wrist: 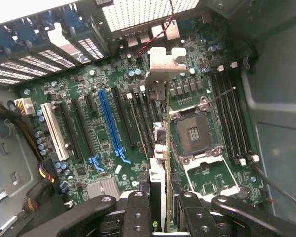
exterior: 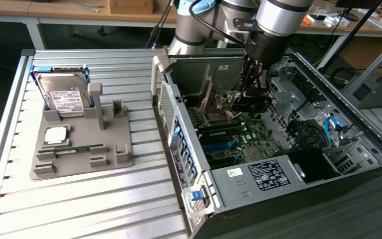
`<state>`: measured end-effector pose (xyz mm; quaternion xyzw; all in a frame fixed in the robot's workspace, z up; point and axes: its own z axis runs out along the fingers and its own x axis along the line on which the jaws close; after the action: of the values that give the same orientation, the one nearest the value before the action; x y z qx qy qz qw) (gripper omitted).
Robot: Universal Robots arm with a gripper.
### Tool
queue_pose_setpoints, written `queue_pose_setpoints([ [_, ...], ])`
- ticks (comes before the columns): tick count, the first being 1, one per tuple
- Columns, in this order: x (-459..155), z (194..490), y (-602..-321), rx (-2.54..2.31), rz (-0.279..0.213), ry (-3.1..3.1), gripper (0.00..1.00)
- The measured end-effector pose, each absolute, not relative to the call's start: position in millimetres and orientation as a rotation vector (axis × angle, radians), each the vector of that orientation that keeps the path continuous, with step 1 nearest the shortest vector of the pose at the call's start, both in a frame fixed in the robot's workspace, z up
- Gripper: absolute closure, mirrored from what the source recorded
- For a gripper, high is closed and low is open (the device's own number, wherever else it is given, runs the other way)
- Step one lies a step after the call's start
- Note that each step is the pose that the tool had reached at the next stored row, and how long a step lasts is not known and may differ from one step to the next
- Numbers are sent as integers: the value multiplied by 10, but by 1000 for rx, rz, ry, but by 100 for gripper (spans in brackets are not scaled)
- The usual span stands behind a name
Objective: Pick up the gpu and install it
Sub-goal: 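Insert the gpu into the slot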
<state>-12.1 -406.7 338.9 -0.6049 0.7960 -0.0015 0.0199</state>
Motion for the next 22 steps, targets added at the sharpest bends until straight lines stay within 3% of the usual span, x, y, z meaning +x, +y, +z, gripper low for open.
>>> queue_pose_setpoints([
  [22,-121,3389,-4067,-2025,-1,2349,73],
])
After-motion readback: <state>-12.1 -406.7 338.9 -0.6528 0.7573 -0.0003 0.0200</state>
